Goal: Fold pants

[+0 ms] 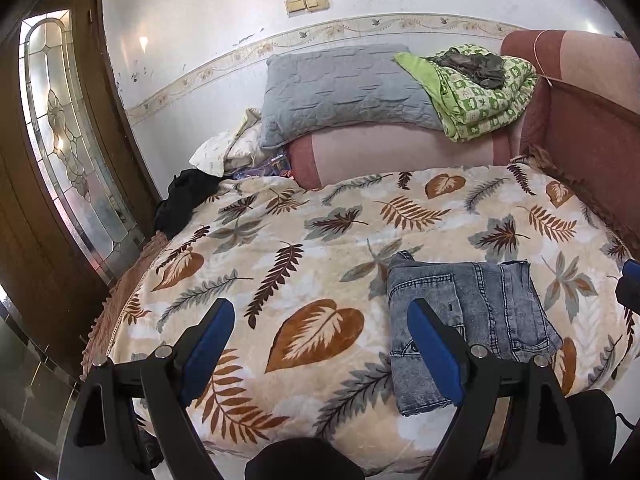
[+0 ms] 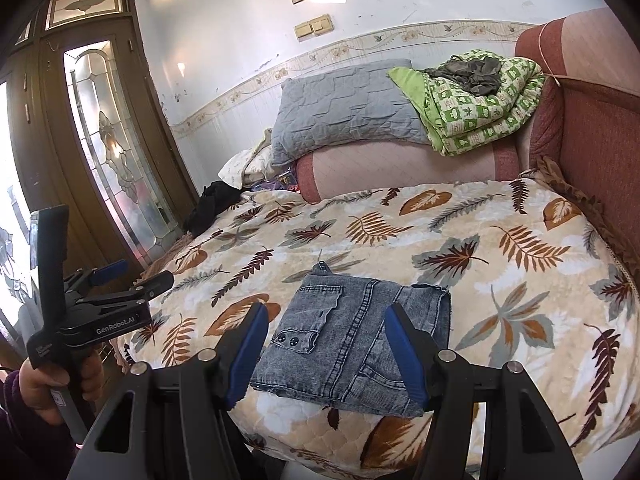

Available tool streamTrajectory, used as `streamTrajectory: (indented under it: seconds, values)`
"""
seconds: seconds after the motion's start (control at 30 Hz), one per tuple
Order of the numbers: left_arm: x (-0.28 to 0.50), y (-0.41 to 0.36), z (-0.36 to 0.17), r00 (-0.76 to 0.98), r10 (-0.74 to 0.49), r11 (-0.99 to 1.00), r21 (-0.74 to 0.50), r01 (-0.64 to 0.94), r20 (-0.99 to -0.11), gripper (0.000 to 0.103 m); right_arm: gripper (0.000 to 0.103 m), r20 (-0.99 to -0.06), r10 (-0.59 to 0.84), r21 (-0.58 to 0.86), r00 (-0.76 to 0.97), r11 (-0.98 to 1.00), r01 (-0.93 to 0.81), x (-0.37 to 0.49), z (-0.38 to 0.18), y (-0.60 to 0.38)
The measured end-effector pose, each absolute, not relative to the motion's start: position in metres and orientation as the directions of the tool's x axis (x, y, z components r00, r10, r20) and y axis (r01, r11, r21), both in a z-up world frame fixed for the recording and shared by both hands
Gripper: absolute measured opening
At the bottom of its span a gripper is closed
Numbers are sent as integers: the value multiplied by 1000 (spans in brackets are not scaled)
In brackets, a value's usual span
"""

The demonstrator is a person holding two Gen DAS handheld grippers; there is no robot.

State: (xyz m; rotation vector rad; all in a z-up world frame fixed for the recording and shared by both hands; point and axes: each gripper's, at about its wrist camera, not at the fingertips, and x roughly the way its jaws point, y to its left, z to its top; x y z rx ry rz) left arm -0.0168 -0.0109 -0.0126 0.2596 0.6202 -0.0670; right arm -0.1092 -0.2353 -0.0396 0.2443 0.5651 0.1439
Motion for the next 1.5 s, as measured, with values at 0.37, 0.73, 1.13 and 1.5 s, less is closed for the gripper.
streamTrajectory:
  seconds: [0.37,0.73,1.13,1.5]
  values:
    - [-12,-10,-17,800,28,964,227,136,-599,89,64,-518,200,266,832,962,-66,-109,-41,-235]
    - [-9,-9,-20,792,36,963,231,135,-610,89,64,-528,202,265,825,962,-66,-105,-45,-236]
    - [-4,-9,-25,782,42,963,235,134,-622,88,64,-537,207,265,818,962,-69,-101,-49,-236]
    - [2,-8,-33,768,48,964,232,133,-639,89,64,-550,205,268,810,961,-61,-98,-54,-238]
